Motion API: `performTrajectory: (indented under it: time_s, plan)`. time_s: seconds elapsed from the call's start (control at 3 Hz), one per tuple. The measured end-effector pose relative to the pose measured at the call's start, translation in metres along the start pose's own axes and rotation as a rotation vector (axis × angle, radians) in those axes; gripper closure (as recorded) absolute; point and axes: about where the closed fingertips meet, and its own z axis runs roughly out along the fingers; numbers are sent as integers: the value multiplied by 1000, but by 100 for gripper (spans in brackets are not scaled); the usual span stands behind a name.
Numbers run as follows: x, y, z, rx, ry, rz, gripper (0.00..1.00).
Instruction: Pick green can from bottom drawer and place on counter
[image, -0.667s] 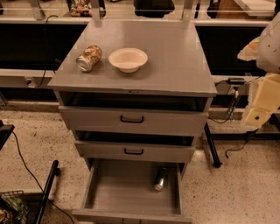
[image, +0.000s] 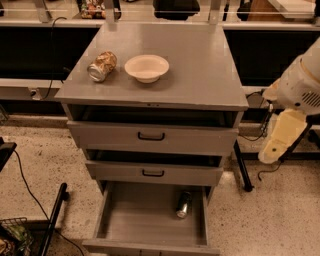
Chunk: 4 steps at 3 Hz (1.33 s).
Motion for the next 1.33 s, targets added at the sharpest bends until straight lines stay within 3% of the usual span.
performTrajectory:
  time_s: [0.33, 0.67, 1.0, 1.33]
  plan:
    - [30, 16, 74, -68, -58, 65, 0]
    - [43, 24, 106, -67, -56, 93, 0]
    - [34, 20, 118, -82, -30, 101, 0]
    - [38, 15, 189, -171, -35, 274, 0]
